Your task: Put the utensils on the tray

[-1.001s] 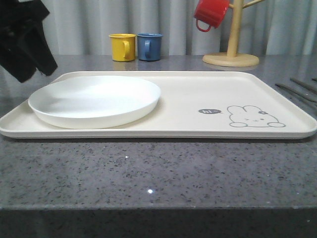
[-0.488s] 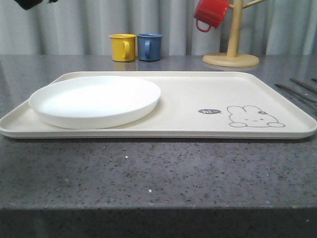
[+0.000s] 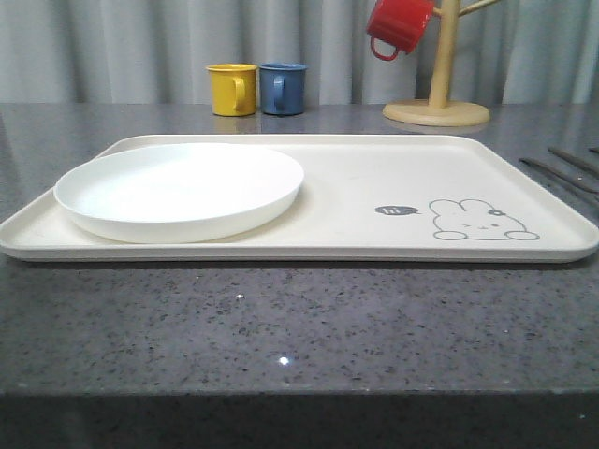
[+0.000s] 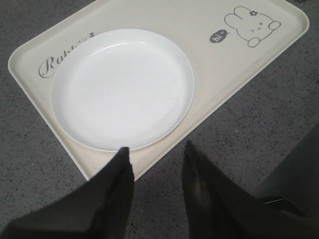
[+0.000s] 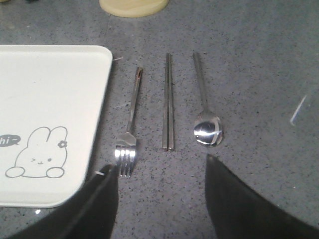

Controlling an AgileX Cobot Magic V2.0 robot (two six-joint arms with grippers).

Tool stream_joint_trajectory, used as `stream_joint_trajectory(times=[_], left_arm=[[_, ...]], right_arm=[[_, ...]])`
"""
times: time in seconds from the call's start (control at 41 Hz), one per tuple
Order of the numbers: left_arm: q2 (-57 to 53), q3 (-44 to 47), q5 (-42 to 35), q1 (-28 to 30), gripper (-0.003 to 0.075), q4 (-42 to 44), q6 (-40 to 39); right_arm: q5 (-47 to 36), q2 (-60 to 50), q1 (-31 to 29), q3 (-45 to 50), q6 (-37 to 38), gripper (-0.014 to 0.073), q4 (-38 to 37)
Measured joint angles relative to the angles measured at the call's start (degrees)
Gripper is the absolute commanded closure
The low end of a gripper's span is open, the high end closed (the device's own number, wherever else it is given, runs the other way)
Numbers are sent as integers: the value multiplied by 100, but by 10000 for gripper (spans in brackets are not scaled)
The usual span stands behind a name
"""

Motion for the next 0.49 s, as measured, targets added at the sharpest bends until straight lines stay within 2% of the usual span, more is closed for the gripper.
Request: stream_joint_trajectory(times=[0.488], left_arm=[[-32, 3, -28, 0, 490, 0, -8]], right_arm=[[0, 0, 0, 0, 0, 169, 0]])
